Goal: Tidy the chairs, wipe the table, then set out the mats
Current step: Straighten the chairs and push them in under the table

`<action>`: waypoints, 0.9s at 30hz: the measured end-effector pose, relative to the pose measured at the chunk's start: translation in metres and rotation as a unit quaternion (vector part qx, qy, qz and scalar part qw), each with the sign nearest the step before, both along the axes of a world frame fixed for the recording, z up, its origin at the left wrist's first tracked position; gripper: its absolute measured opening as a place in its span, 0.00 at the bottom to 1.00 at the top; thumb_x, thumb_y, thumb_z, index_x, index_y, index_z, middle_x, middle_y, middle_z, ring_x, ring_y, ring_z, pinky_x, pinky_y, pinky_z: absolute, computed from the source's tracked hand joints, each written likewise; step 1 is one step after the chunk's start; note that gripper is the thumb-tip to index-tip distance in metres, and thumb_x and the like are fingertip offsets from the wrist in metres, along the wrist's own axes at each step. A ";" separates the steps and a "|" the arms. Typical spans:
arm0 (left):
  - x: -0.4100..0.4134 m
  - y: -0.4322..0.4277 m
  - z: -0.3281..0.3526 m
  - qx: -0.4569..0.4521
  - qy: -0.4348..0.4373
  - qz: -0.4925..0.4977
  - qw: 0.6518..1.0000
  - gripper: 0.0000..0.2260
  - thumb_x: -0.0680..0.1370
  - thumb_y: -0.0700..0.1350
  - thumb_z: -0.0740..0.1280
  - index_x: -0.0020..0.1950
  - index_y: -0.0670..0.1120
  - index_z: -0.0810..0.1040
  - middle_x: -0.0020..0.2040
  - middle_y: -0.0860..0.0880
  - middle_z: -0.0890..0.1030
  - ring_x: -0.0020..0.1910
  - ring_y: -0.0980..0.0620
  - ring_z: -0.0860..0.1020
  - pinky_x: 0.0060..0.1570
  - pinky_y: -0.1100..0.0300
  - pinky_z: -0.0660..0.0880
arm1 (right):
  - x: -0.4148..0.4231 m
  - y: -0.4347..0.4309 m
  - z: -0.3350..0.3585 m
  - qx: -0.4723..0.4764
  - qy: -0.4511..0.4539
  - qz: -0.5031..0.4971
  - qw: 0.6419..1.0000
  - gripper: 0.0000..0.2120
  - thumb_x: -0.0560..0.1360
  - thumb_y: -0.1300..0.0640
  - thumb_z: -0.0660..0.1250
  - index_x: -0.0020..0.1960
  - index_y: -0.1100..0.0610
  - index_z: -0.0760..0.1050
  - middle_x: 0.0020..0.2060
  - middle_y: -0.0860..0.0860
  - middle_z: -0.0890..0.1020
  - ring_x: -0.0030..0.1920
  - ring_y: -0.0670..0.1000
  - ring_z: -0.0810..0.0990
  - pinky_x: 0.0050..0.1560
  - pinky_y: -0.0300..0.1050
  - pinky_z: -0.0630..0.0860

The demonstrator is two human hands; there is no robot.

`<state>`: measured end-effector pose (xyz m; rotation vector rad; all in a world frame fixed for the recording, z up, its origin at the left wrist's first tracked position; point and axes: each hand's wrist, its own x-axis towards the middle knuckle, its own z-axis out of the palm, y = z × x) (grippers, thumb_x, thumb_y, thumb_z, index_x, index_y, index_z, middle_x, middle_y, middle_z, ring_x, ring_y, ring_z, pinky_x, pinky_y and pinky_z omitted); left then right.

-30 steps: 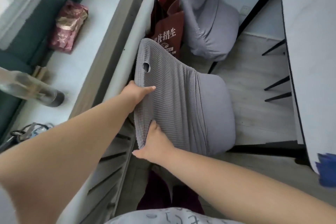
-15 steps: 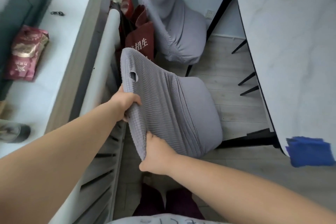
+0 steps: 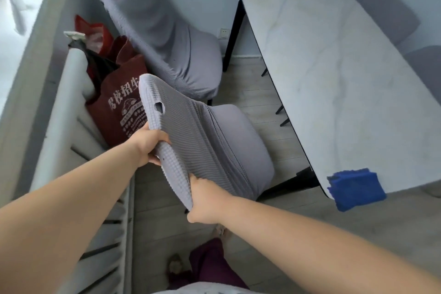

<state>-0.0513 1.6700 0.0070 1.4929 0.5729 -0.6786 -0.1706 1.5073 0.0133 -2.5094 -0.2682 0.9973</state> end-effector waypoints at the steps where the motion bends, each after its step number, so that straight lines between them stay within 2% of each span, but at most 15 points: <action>1: 0.005 -0.006 -0.001 -0.004 0.001 -0.004 1.000 0.26 0.70 0.30 0.63 0.63 0.51 0.71 0.58 0.42 0.79 0.54 0.36 0.78 0.48 0.34 0.77 | 0.003 -0.006 -0.001 -0.001 -0.001 -0.005 1.000 0.32 0.66 0.60 0.72 0.66 0.61 0.63 0.55 0.58 0.76 0.53 0.58 0.77 0.51 0.52 0.79; 5: 0.027 -0.037 -0.006 -0.015 0.002 -0.023 1.000 0.24 0.71 0.29 0.63 0.64 0.48 0.71 0.56 0.42 0.79 0.53 0.37 0.79 0.48 0.36 0.77 | 0.018 -0.033 -0.004 -0.012 -0.013 -0.020 1.000 0.33 0.67 0.61 0.71 0.68 0.62 0.62 0.54 0.60 0.77 0.52 0.60 0.78 0.49 0.53 0.79; 10: 0.053 -0.074 -0.017 -0.029 0.002 -0.049 0.998 0.25 0.71 0.29 0.63 0.63 0.50 0.72 0.56 0.42 0.80 0.51 0.39 0.79 0.46 0.39 0.79 | 0.037 -0.063 -0.012 -0.031 -0.027 -0.037 0.998 0.35 0.67 0.61 0.71 0.70 0.64 0.59 0.55 0.60 0.77 0.53 0.62 0.79 0.47 0.50 0.78; 18: 0.090 -0.139 -0.027 -0.052 0.003 -0.087 0.995 0.27 0.71 0.29 0.63 0.65 0.52 0.70 0.57 0.42 0.79 0.52 0.38 0.80 0.45 0.39 0.79 | 0.064 -0.118 -0.021 -0.041 -0.021 -0.078 0.996 0.44 0.70 0.62 0.70 0.77 0.64 0.48 0.62 0.61 0.74 0.60 0.62 0.76 0.54 0.49 0.74; 23: 0.120 -0.164 -0.021 -0.052 -0.003 -0.097 0.994 0.28 0.71 0.29 0.63 0.65 0.53 0.70 0.58 0.42 0.78 0.55 0.37 0.79 0.48 0.37 0.78 | 0.086 -0.137 -0.019 -0.026 -0.037 -0.103 0.994 0.42 0.70 0.61 0.70 0.76 0.65 0.49 0.61 0.62 0.75 0.60 0.63 0.76 0.54 0.50 0.74; 27: 0.136 -0.182 -0.018 -0.058 -0.004 -0.099 0.993 0.27 0.72 0.28 0.61 0.64 0.52 0.70 0.56 0.42 0.78 0.50 0.39 0.79 0.44 0.39 0.78 | 0.101 -0.150 -0.019 -0.021 -0.042 -0.107 0.993 0.42 0.71 0.62 0.69 0.76 0.65 0.49 0.61 0.62 0.75 0.60 0.63 0.76 0.54 0.50 0.74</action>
